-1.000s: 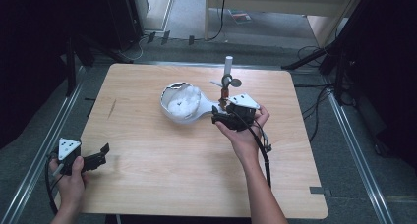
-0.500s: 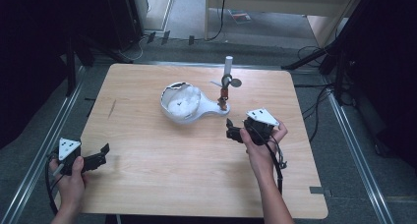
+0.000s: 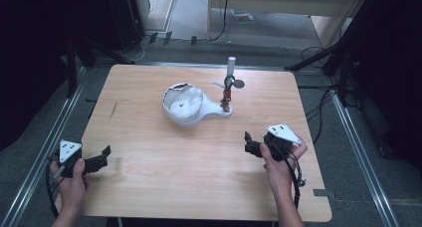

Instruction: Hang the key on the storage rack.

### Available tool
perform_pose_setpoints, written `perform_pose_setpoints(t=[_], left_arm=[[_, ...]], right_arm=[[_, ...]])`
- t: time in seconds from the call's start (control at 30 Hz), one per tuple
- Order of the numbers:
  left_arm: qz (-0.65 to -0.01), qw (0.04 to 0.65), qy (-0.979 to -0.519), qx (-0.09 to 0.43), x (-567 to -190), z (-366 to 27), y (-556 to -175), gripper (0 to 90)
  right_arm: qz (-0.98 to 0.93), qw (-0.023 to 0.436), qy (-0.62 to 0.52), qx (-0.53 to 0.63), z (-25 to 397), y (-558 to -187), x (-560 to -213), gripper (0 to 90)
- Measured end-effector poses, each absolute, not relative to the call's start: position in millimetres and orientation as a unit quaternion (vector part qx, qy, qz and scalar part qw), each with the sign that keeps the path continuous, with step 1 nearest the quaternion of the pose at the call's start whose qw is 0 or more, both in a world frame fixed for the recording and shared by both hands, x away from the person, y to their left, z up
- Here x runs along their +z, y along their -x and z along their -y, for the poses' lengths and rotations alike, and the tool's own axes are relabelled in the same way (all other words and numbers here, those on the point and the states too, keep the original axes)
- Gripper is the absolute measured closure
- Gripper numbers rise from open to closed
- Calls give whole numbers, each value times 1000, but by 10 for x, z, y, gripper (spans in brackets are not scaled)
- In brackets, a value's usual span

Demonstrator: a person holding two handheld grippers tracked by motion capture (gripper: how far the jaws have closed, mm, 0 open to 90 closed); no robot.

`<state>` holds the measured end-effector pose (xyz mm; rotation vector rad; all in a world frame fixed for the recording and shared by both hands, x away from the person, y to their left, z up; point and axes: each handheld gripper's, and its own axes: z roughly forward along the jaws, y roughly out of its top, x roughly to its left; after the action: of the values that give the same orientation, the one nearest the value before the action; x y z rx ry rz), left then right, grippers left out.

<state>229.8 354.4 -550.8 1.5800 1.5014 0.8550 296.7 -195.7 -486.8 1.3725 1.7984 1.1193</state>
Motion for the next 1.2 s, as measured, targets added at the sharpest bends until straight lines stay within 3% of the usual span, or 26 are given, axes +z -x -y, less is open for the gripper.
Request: perform_pose_setpoints(t=[1.2], left_arm=[[-589, 387, -624, 337, -5507, -3537, -2297, 4]], right_arm=[[-658, 308, -562, 394, 2855, -2440, -5218, 0]])
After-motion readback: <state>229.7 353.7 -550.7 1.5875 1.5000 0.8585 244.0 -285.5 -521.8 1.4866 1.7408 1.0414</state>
